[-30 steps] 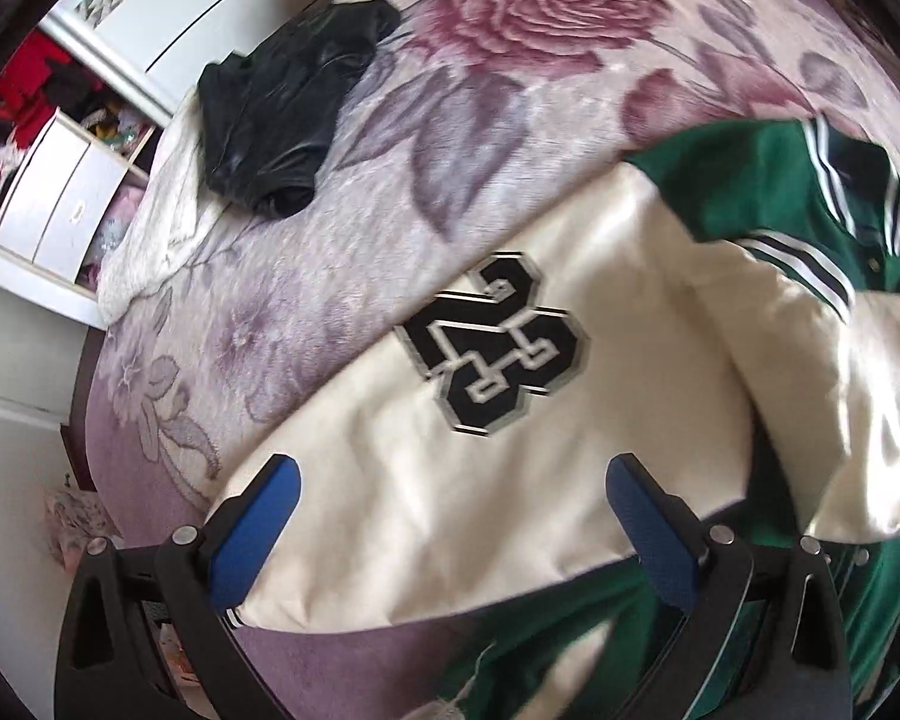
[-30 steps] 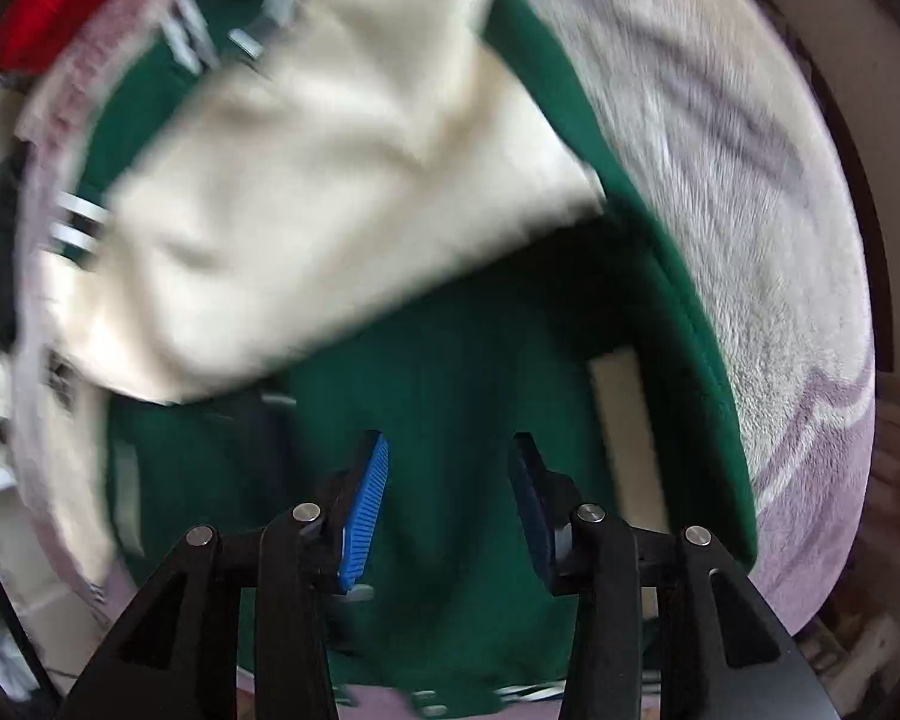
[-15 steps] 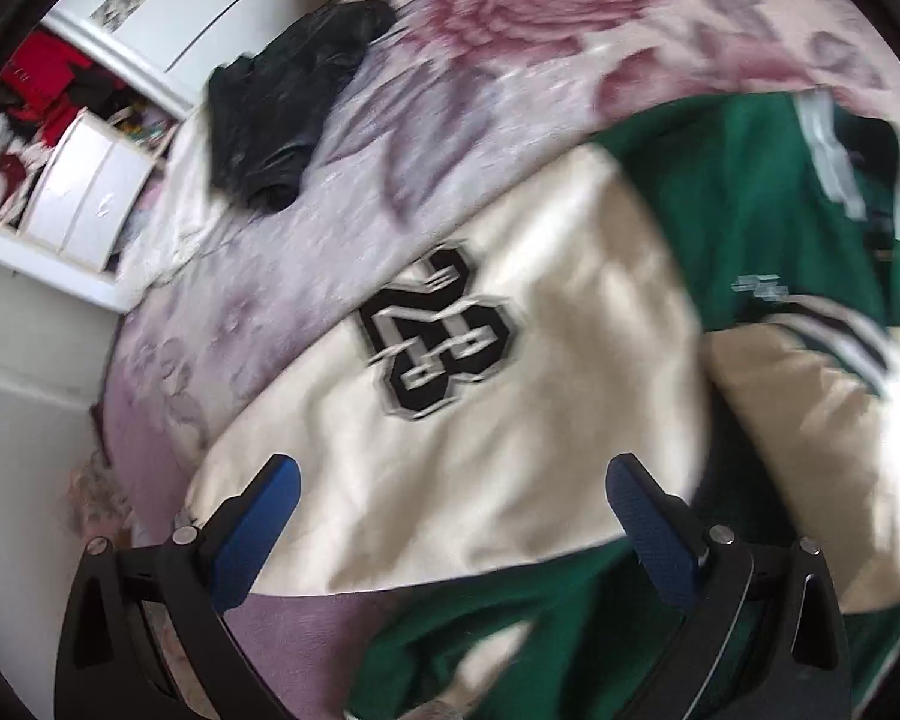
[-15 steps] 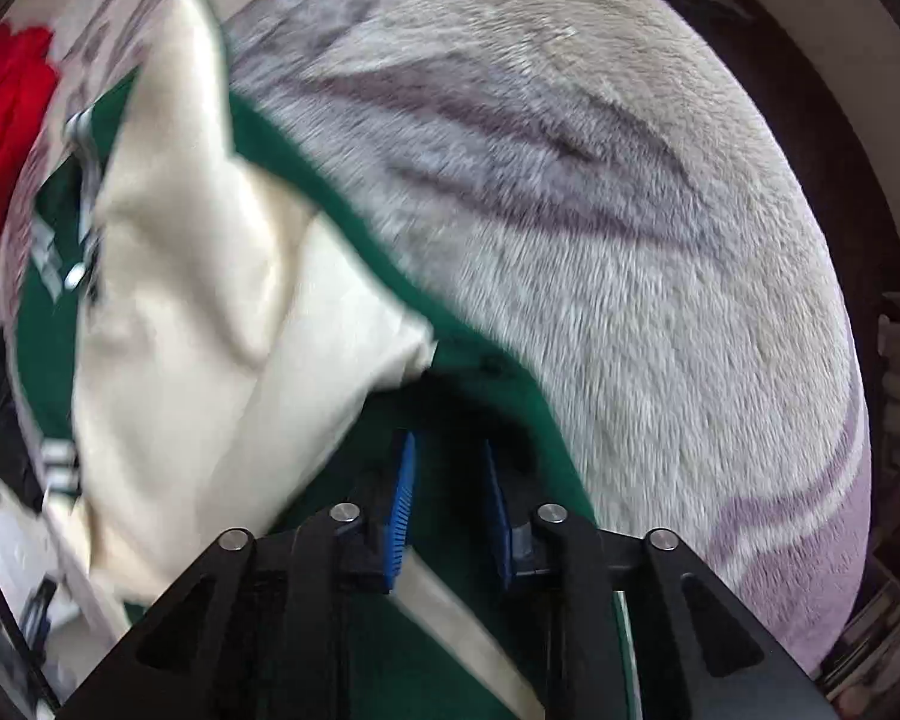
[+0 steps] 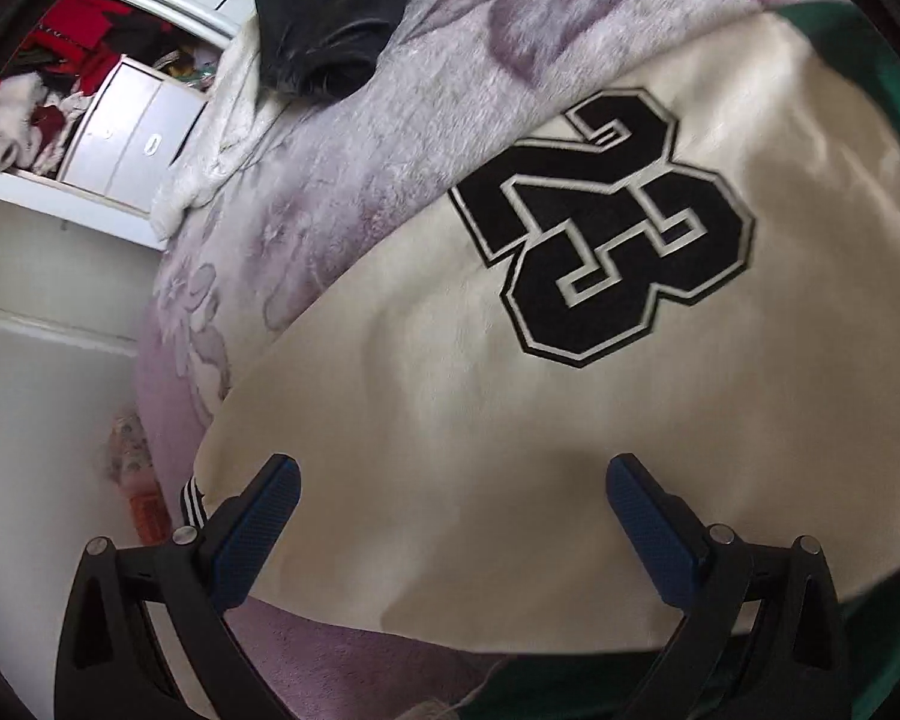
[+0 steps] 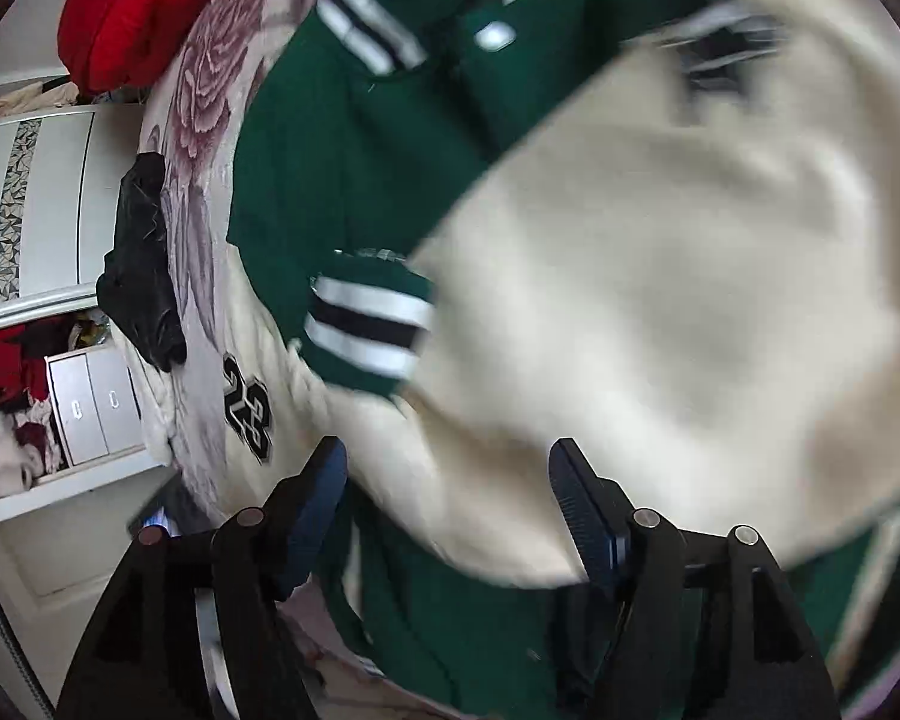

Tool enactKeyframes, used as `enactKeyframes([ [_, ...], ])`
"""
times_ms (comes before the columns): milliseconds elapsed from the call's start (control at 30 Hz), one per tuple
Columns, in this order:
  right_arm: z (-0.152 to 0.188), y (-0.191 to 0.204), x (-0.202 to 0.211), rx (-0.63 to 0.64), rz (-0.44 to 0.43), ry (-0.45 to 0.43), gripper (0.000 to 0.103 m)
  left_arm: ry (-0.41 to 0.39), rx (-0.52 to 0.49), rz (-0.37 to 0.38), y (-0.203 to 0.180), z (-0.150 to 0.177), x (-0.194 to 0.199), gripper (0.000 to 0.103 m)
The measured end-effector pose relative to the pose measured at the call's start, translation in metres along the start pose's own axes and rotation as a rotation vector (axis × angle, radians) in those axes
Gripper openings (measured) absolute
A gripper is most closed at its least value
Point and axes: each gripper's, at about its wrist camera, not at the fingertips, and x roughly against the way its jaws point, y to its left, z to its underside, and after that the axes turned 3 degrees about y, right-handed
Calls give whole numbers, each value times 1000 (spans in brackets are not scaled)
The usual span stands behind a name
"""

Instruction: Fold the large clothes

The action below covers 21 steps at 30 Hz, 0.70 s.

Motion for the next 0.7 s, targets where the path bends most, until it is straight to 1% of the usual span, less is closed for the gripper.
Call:
enactKeyframes([
  [33,-8,9,-18,-24,-39,21,71,-1,-2,13,4,-1,4,103],
  [67,-11,23,-39,-19,-91,48,70,-3,-4,25,9,0,8,103],
  [133,-4,72,-80,94,-171,177,70,-15,-7,37,17,0,18,103],
  [167,6,90,-88,156,-177,218,70,-28,-11,41,25,-2,25,103],
  [200,16,100,-86,198,-189,233,70,-34,-16,42,28,-4,29,103],
  [233,23,101,-76,212,-205,233,70,-45,-20,48,34,-8,37,103],
  [300,27,87,-48,172,-224,190,70,-71,-35,60,38,-18,55,103],
  [333,26,72,-25,142,-240,145,70,-94,-49,67,37,-25,69,103],
  [367,24,54,-1,100,-235,91,70,-119,-65,77,34,-33,83,103],
  [433,23,5,51,-7,-170,-37,70,-164,-89,108,24,-45,109,103],
  [467,27,-24,77,-70,-127,-98,70,-191,-110,133,11,-55,129,103],
  [500,28,-43,94,-133,-87,-140,70,-205,-127,164,1,-64,141,103],
  [533,37,-82,119,-227,-61,-190,70,-218,-144,200,-11,-72,153,103],
  [600,56,-144,144,-398,-64,-244,70,-238,-201,276,-53,-84,182,103],
  [667,73,-197,151,-523,-99,-277,70,-237,-277,354,-100,-88,202,103],
  [700,83,-215,148,-574,-119,-306,70,-231,-341,387,-132,-88,212,103],
])
